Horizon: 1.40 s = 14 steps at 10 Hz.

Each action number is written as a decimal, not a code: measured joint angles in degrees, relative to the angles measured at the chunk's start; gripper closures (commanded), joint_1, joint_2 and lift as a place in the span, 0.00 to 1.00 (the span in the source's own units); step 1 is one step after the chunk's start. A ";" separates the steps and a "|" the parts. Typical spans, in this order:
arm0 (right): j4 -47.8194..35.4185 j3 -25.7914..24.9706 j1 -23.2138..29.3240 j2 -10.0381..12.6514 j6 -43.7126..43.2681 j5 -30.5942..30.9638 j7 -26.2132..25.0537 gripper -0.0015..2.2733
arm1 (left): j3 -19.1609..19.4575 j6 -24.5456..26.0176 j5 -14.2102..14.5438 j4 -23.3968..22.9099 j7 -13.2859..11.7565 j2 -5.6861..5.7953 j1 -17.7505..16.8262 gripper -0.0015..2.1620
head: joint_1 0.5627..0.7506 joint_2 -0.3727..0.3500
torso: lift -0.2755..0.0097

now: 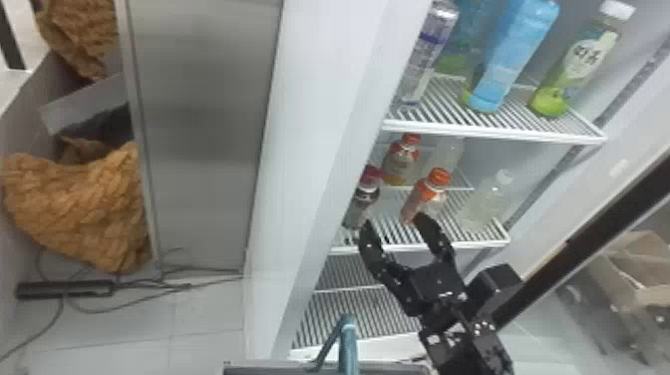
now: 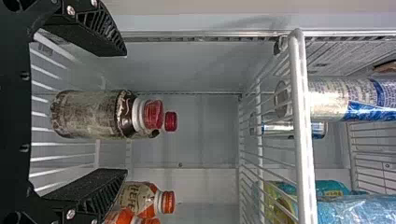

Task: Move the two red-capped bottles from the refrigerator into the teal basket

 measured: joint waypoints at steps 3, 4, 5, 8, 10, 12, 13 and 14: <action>1.39 0.84 -1.46 -0.32 0.00 -0.39 -0.03 0.05 | -0.17 -0.02 0.11 0.13 0.00 0.00 -0.18 0.54 | 0.70 0.03 | 0.18; 2.41 1.28 -2.48 -0.45 0.00 -0.48 -0.08 0.05 | -0.22 -0.08 0.11 0.13 0.00 0.00 -0.20 0.54 | 0.70 0.03 | 0.18; 3.78 1.64 -3.72 -0.57 0.00 -0.56 -0.09 0.05 | -0.29 -0.09 0.11 0.13 0.00 0.01 -0.20 0.54 | 0.70 0.03 | 0.18; 7.50 2.09 -6.88 -0.65 0.96 -0.19 -0.09 0.05 | -0.44 -0.15 0.11 0.13 0.00 0.03 -0.34 0.54 | 0.70 0.03 | 0.18; 8.58 2.56 -8.27 -0.85 2.45 0.40 -0.09 0.05 | -0.56 -0.30 0.11 0.13 -0.01 0.09 -0.45 0.54 | 0.70 0.03 | 0.18; 9.76 2.84 -9.80 -0.90 3.79 0.69 -0.09 0.05 | -0.75 -0.40 0.11 0.12 -0.09 0.17 -0.52 0.54 | 0.70 0.03 | 0.18; 10.51 3.22 -10.80 -0.99 4.23 0.80 -0.09 0.05 | -0.79 -0.45 0.11 0.12 -0.10 0.19 -0.59 0.54 | 0.70 0.03 | 0.18; 11.40 3.60 -11.86 -1.10 4.46 0.89 -0.09 0.05 | -0.87 -0.54 0.12 0.12 -0.10 0.23 -0.70 0.54 | 0.70 0.03 | 0.18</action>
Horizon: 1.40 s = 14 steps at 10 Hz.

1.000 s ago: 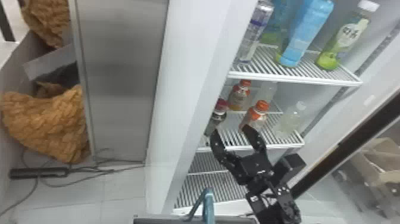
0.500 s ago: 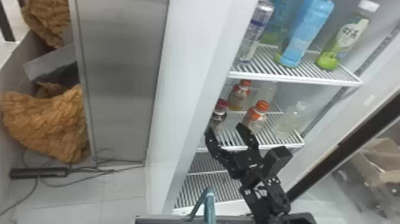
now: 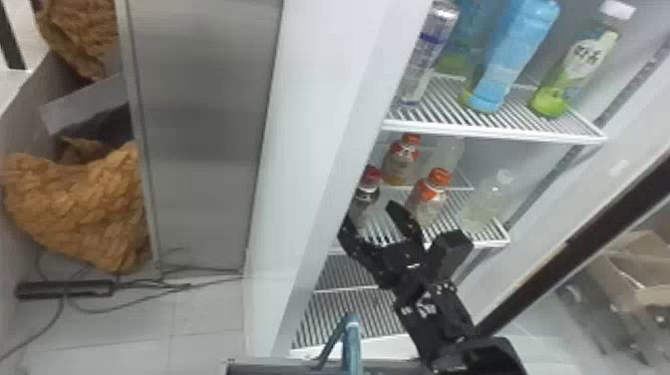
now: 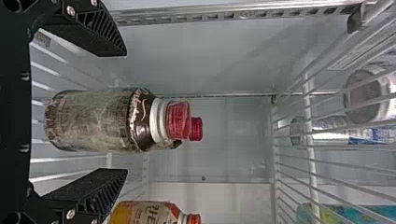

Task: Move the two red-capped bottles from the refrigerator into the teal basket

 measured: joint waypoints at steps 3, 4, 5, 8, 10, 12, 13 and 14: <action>2.13 0.78 -3.15 -0.26 1.82 0.36 -0.17 0.05 | -0.27 -0.25 0.22 0.07 0.00 0.06 -0.27 0.54 | 0.70 0.03 | 0.18; 3.10 1.32 -4.37 -0.42 2.34 0.43 -0.18 0.05 | -0.47 -0.28 0.36 0.12 0.00 0.14 -0.40 0.53 | 0.70 0.03 | 0.18; 4.15 1.65 -5.48 -0.53 2.53 0.56 -0.25 0.05 | -0.58 -0.29 0.51 0.19 -0.02 0.20 -0.54 0.54 | 0.70 0.03 | 0.18; 6.55 1.75 -7.87 -0.71 2.78 0.90 -0.59 0.08 | -0.74 -0.55 0.89 0.36 -0.09 0.20 -0.63 0.54 | 0.70 0.03 | 0.18; 8.04 1.79 -9.13 -0.74 3.16 -0.13 -0.53 0.29 | -0.84 -0.62 0.90 0.36 -0.16 0.22 -0.63 0.54 | 0.70 0.03 | 0.18; 7.66 2.14 -8.91 -0.75 3.14 -0.86 -0.50 0.31 | -0.94 -0.84 0.95 0.36 -0.29 0.29 -0.63 0.54 | 0.70 0.03 | 0.18; 6.98 2.19 -8.48 -0.75 3.06 -1.05 -0.47 0.31 | -0.96 -0.94 1.00 0.36 -0.35 0.32 -0.63 0.54 | 0.70 0.03 | 0.18; 5.95 2.20 -7.90 -0.75 3.03 -1.50 -0.45 0.31 | -0.96 -0.98 1.01 0.36 -0.38 0.32 -0.63 0.54 | 0.70 0.03 | 0.18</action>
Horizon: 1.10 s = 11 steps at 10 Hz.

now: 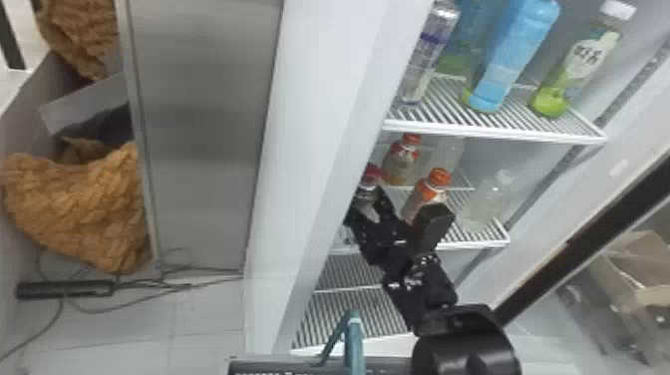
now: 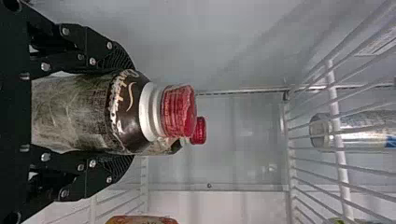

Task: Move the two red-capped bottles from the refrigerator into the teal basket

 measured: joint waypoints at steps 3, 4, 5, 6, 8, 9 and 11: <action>-4.40 -0.65 2.74 0.00 1.69 -1.80 -0.07 0.31 | -0.01 -0.01 0.00 0.00 -0.06 0.00 0.00 0.54 | 0.70 0.03 | 0.18; -7.19 -1.43 4.44 0.01 3.26 -2.12 -0.07 0.31 | -0.01 -0.01 0.00 0.00 -0.11 0.00 0.00 0.54 | 0.70 0.03 | 0.18; -10.82 -2.46 6.56 0.11 4.43 -2.16 -0.07 0.31 | -0.03 -0.01 0.00 0.00 -0.15 0.00 0.00 0.53 | 0.70 0.03 | 0.18; -14.02 -3.74 8.46 0.41 5.15 -2.11 -0.09 0.31 | -0.02 -0.01 0.00 0.00 -0.15 0.00 0.00 0.54 | 0.70 0.03 | 0.18; -21.01 -6.68 12.71 1.17 8.78 -2.33 -0.08 0.31 | 0.04 -0.01 0.00 0.00 -0.14 0.00 0.00 0.54 | 0.70 0.03 | 0.18; -24.92 -7.81 15.19 1.29 10.96 -2.40 -0.08 0.31 | 0.16 -0.05 -0.10 0.00 -0.14 0.00 0.00 0.54 | 0.70 0.03 | 0.18; -32.18 -9.70 20.28 1.45 15.31 -3.42 -0.08 0.31 | 0.32 -0.15 -0.22 0.00 -0.14 0.00 0.00 0.54 | 0.70 0.03 | 0.18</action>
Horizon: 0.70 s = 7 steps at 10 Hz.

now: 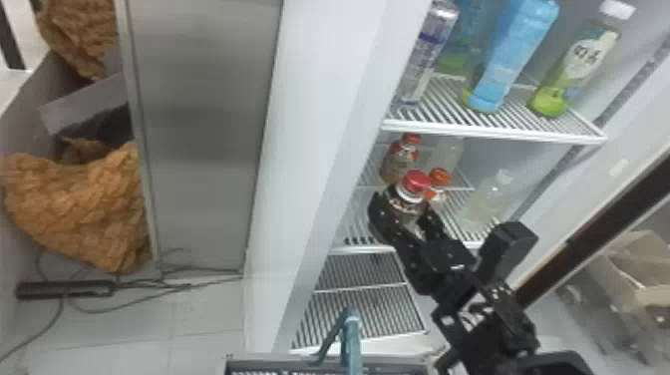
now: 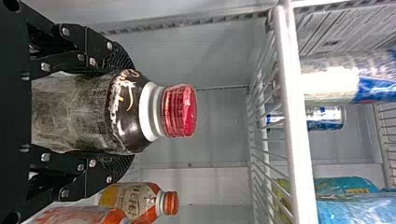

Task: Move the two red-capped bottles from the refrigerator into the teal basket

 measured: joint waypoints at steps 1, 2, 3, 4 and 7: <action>-4.14 -1.17 2.61 0.27 3.35 -0.38 0.00 0.31 | 0.16 -0.01 -0.01 0.00 0.00 -0.02 0.06 0.54 | 0.70 0.03 | 0.18; -8.29 -2.52 4.94 0.70 7.15 -0.40 0.00 0.31 | 0.35 -0.01 -0.01 0.00 0.07 -0.07 0.12 0.54 | 0.70 0.03 | 0.18; -12.00 -3.70 6.77 1.13 10.93 -0.34 0.00 0.31 | 0.45 0.03 -0.08 0.00 0.12 -0.08 0.14 0.54 | 0.70 0.03 | 0.18; -15.36 -4.65 8.27 1.45 14.39 -0.45 0.00 0.31 | 0.50 0.13 -0.36 0.20 0.21 -0.11 0.06 0.54 | 0.70 0.03 | 0.18; -22.10 -5.83 11.35 1.80 21.45 -2.21 -0.02 0.31 | 0.60 1.27 -1.31 1.08 0.27 -0.18 -0.61 0.54 | 0.70 0.03 | 0.18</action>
